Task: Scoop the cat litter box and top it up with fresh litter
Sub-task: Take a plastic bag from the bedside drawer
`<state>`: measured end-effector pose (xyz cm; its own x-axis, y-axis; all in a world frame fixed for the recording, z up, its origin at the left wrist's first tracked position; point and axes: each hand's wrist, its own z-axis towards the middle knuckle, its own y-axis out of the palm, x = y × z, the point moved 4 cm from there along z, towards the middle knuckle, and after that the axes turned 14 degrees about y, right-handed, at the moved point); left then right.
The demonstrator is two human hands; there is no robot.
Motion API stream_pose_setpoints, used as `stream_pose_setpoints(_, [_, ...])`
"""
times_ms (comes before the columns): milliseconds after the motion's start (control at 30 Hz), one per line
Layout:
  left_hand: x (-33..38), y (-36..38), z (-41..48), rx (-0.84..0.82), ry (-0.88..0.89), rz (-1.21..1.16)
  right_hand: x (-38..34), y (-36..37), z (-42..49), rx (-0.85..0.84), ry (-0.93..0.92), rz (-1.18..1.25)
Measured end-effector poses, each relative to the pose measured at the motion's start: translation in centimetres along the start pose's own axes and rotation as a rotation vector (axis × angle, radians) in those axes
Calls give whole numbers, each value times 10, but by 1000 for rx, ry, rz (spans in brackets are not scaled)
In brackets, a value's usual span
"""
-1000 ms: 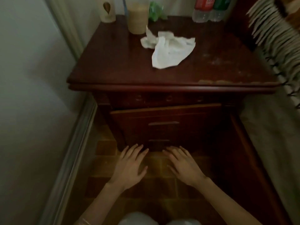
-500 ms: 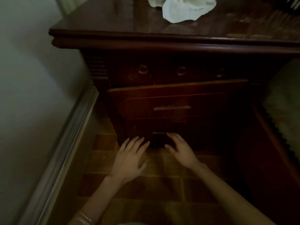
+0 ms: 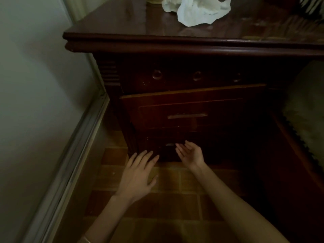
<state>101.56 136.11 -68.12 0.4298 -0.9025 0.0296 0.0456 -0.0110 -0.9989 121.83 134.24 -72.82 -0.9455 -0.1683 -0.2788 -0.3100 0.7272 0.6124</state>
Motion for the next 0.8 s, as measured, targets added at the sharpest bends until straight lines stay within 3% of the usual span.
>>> stream_pose_setpoints(333, [4, -10, -14, 30, 15, 1, 8, 2, -11, -8, 19, 77])
stream_pose_setpoints(800, [24, -11, -28, 30, 25, -14, 41, -41, -49, 27, 73, -21])
